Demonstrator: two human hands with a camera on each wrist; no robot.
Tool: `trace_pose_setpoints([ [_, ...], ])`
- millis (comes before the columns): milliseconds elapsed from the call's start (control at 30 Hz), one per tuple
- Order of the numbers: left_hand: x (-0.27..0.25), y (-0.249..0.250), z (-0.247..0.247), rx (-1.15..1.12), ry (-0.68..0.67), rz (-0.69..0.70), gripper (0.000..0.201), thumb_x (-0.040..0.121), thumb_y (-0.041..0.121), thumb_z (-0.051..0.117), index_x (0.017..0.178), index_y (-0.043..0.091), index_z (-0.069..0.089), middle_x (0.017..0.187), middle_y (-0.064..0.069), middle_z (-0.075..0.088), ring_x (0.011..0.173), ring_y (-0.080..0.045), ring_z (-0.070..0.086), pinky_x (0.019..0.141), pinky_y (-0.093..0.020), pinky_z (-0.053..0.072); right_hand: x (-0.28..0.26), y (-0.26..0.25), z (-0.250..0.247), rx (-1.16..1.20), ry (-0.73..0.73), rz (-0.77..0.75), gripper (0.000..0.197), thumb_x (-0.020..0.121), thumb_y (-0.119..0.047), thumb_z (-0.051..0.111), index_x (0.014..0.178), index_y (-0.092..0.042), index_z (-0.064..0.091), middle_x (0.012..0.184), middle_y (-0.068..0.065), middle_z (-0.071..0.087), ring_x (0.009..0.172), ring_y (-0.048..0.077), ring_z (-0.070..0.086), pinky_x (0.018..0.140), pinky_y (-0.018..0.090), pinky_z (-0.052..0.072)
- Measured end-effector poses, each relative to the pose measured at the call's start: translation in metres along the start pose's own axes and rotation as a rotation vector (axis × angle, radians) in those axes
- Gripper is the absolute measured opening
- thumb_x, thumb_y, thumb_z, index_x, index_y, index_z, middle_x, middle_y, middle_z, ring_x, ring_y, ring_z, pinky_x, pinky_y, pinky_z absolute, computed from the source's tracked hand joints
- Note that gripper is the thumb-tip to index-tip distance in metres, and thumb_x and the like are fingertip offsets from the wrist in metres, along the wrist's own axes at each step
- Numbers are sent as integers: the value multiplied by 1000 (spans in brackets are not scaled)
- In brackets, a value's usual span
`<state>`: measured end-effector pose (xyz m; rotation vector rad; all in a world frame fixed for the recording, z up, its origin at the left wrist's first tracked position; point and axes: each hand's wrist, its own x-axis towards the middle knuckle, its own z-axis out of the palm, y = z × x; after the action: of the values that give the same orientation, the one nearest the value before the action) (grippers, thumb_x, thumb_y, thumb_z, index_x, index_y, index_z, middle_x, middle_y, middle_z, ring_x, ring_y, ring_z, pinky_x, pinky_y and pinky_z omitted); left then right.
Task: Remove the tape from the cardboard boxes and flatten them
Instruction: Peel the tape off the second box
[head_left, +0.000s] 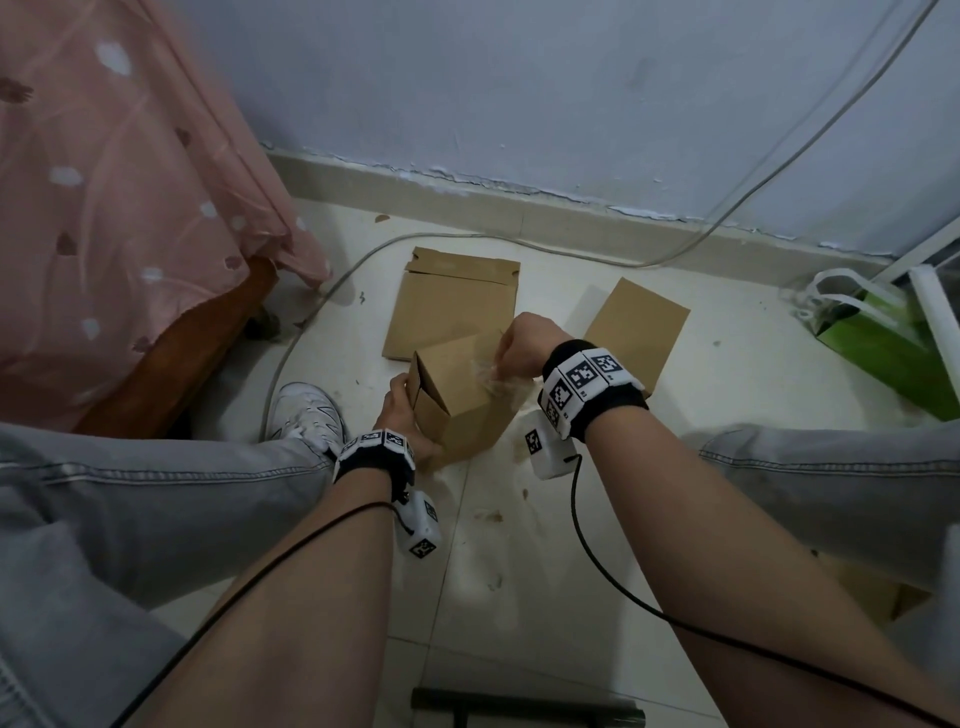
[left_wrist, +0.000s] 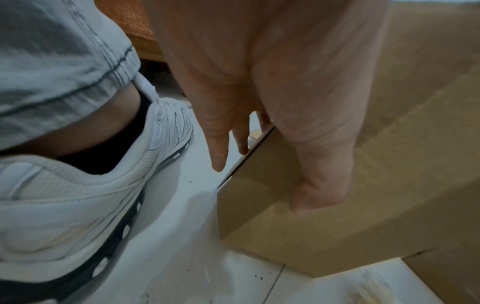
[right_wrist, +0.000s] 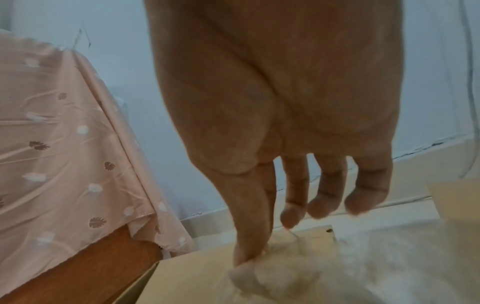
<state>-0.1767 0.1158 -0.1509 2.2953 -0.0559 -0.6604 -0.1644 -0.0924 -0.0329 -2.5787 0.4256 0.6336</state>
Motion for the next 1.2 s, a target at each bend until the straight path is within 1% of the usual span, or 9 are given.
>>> trace_pose_setpoints([
  [100,2,-4,-3,-14,3,-53,126,55,18,92,148,12,8,140,-16,39,129,-36,44,104,-46,44,7,9,-10,6,111,53,11,79,-12,74,89,-8,71,93,7,70,87,23,67,71,31,55],
  [233,5,-10,-5,-47,10,-109,126,56,17,93,148,8,7,141,-16,40,129,-36,44,105,-47,43,12,25,-36,192,213,142,20,70,-18,86,82,-7,75,81,9,73,78,23,71,75,36,61],
  [367,10,-12,-6,-81,26,-166,127,57,17,92,148,9,4,142,-15,39,132,-35,42,109,-45,40,13,55,-31,297,187,234,19,74,-9,79,89,1,72,82,12,74,73,22,73,69,35,62],
  [567,12,-17,-10,-76,91,-188,122,57,18,92,146,10,9,140,-13,40,130,-34,43,108,-42,41,13,89,24,264,123,317,33,65,-19,90,88,-3,72,89,7,73,82,21,70,78,36,61],
  [700,15,-19,-9,-57,100,-172,123,56,20,93,146,9,9,141,-14,39,130,-35,43,109,-43,40,10,101,59,399,129,269,10,79,-9,79,78,0,75,78,15,74,74,25,73,77,39,61],
  [867,17,-24,-8,-52,115,-191,125,53,22,93,146,12,9,140,-11,40,129,-34,45,108,-43,41,22,105,91,259,135,182,13,87,-8,68,81,-4,78,84,13,74,82,27,70,81,36,58],
  [1033,18,-23,-6,-53,131,-157,122,56,19,93,146,10,11,142,-12,40,130,-33,43,108,-39,40,34,100,119,57,128,138,21,86,2,48,69,-4,60,73,14,57,69,29,55,66,29,46],
  [1133,19,-22,-6,-53,136,-151,121,56,18,93,147,9,12,142,-13,40,131,-33,43,108,-39,40,42,98,132,66,75,130,22,88,0,47,76,-3,66,83,17,63,76,31,59,71,29,48],
  [1200,21,-22,-6,-44,136,-159,122,55,20,93,146,10,12,142,-12,41,130,-32,44,109,-40,40,47,98,138,83,-7,128,26,91,-4,48,97,-1,73,101,19,68,92,33,65,80,29,52],
])
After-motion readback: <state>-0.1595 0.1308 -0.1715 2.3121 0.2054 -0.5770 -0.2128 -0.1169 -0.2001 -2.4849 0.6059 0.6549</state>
